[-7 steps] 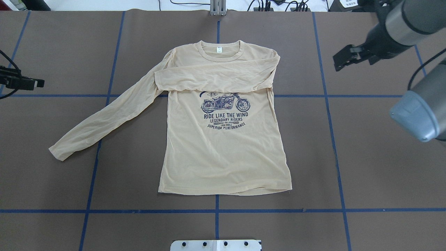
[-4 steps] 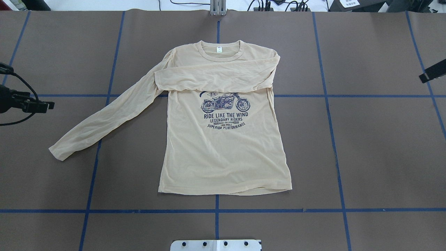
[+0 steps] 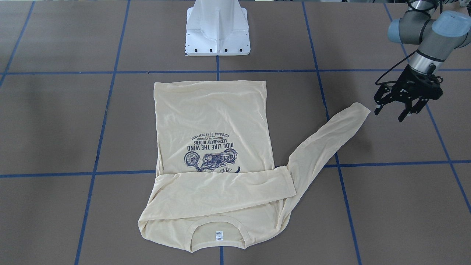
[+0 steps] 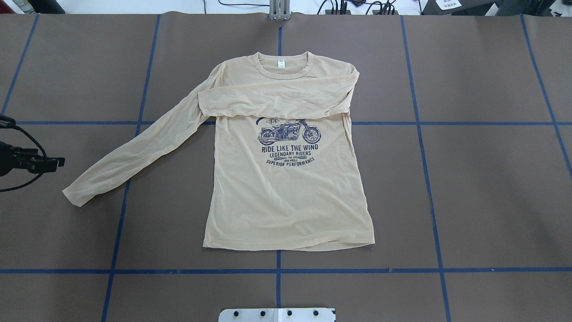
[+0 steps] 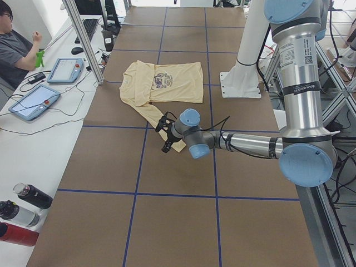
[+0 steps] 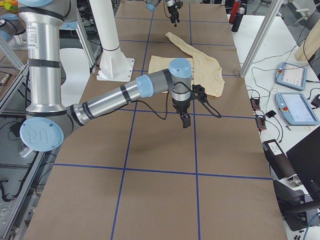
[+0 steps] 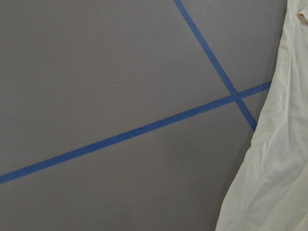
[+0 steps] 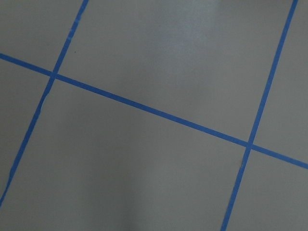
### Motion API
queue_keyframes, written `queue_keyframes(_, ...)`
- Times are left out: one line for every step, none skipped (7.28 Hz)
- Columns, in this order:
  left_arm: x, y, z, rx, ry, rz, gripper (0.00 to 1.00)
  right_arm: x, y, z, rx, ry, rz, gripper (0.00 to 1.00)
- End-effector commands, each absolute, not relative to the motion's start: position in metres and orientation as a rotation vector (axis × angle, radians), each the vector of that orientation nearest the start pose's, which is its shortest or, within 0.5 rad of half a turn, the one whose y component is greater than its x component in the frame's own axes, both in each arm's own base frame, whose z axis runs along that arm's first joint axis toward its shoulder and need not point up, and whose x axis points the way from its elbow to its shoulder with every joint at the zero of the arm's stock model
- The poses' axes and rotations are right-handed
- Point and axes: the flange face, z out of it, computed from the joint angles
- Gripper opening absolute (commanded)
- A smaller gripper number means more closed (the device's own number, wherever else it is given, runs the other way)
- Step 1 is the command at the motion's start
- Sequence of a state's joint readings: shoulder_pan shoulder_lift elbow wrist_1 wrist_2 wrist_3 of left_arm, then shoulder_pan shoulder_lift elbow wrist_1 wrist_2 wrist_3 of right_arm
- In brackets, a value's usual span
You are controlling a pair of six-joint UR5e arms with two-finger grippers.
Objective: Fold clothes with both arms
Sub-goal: 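Lower the left gripper to the other sleeve cuff and grasp it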
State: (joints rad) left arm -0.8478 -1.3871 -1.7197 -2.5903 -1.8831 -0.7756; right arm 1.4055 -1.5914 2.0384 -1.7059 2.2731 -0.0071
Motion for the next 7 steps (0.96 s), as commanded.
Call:
queue_keyframes(0.25,-0.386,0.568,0.447,0.895,0.034,0.59,-0.008,-0.468,0.46,0.246,-0.72,-0.275,1.0)
queue_keyframes(0.264,-0.379,0.576,0.432,0.885,0.037,0.59,-0.008,-0.468,0.46,0.246,-0.72,-0.275,1.0)
queue_keyframes(0.265,-0.378,0.579,0.426,0.881,0.039,0.56,-0.008,-0.468,0.46,0.246,-0.718,-0.275,1.0)
queue_keyframes(0.265,-0.378,0.581,0.423,0.879,0.039,0.51,-0.008,-0.468,0.46,0.246,-0.718,-0.275,1.0)
queue_keyframes(0.265,-0.377,0.581,0.42,0.882,0.038,0.48,-0.008,-0.468,0.46,0.246,-0.72,-0.275,1.0)
queue_keyframes(0.265,-0.377,0.581,0.42,0.883,0.04,0.46,-0.008,-0.468,0.46,0.246,-0.718,-0.275,1.0)
queue_keyframes(0.264,-0.376,0.583,0.414,0.882,0.039,0.45,-0.008,-0.468,0.46,0.246,-0.718,-0.275,1.0)
